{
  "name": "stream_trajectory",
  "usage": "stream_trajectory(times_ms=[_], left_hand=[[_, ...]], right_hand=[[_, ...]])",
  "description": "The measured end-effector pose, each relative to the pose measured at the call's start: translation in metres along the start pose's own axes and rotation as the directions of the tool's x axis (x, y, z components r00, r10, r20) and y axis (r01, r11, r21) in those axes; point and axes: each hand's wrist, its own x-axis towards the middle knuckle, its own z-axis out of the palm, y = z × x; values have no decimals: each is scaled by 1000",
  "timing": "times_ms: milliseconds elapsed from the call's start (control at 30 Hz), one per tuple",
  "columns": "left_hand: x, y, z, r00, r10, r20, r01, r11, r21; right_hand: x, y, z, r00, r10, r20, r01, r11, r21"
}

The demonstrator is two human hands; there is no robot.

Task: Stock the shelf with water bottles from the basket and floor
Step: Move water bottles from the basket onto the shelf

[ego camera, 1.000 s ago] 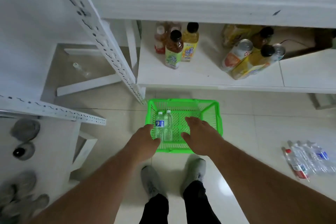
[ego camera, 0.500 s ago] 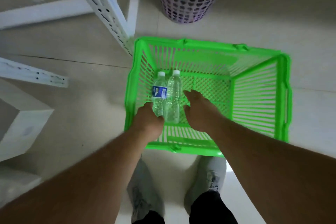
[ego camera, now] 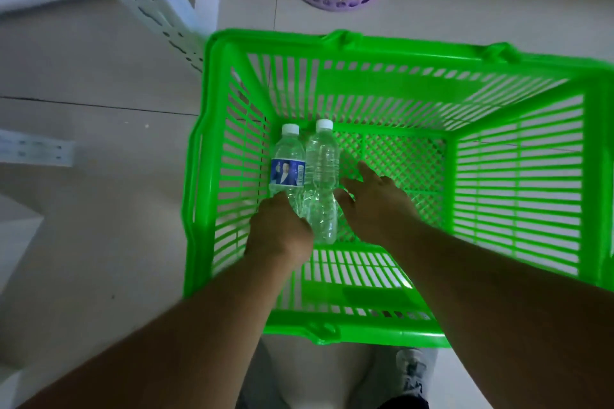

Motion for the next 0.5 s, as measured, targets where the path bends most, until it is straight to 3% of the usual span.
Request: stream_trajectory(times_ms=[67,133,200,367,500], left_hand=[[5,2,-1,1000,-7,-6,7,1000,-13],[12,2,-1,999,-33,-26,32,999,-41],[22,3,1,997,-73,-22,71,993,-98],[37,2,7,980,-182,85,194,968,-160],[45,-1,12,976,-204,79,216,954,-208]], right_hand=[[6,3,-3,991,129,-34,-121,977,174],[23,-4,-9,959,283,-1,-251,855,453],[44,-14,-15,935,343,90,-326,729,602],[71,-17,-11,921,340,190,-373,629,682],[77,-8,-3,939,302,167,-325,608,724]])
